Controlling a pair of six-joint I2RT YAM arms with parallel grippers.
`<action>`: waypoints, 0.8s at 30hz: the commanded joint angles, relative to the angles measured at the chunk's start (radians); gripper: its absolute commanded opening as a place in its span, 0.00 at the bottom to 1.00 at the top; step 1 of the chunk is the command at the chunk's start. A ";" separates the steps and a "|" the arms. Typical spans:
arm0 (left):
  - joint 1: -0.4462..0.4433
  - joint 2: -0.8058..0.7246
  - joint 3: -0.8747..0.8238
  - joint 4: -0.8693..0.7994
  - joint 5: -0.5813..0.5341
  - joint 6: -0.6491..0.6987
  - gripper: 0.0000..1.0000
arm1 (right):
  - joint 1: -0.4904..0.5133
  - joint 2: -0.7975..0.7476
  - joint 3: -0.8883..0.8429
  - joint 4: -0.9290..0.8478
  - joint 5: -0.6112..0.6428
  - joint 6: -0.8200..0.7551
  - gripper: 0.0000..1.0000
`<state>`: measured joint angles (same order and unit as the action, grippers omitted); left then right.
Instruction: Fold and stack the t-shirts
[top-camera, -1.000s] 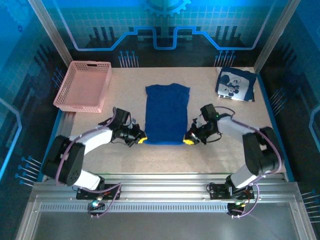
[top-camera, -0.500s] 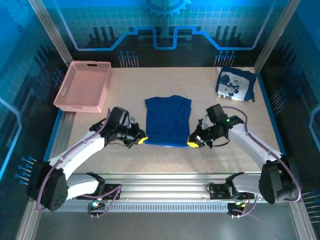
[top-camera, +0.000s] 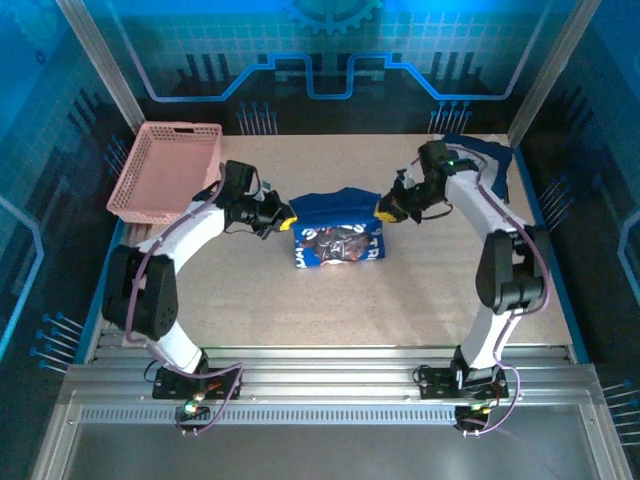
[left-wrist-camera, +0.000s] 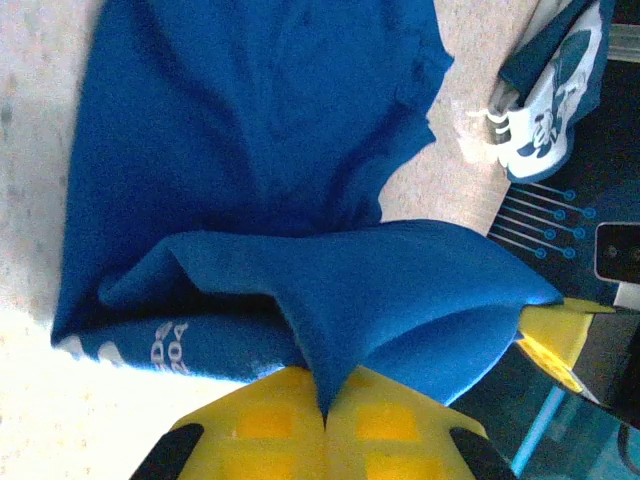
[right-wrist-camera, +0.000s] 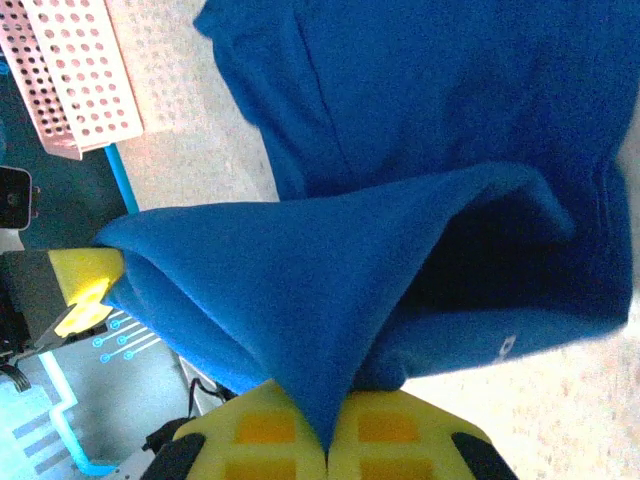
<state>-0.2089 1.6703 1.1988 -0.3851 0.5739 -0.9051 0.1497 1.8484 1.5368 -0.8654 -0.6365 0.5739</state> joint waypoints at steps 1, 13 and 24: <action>0.048 0.075 0.071 0.008 0.010 0.058 0.00 | -0.036 0.112 0.114 -0.081 0.009 -0.068 0.02; 0.098 0.423 0.377 -0.034 0.023 0.115 0.00 | -0.080 0.456 0.432 -0.100 -0.012 -0.060 0.10; 0.116 0.513 0.740 0.068 0.086 -0.011 0.67 | -0.167 0.513 0.810 -0.099 -0.013 0.024 0.55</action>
<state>-0.1085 2.2410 1.8572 -0.3748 0.6235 -0.8692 0.0135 2.4344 2.2463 -0.9401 -0.6544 0.5831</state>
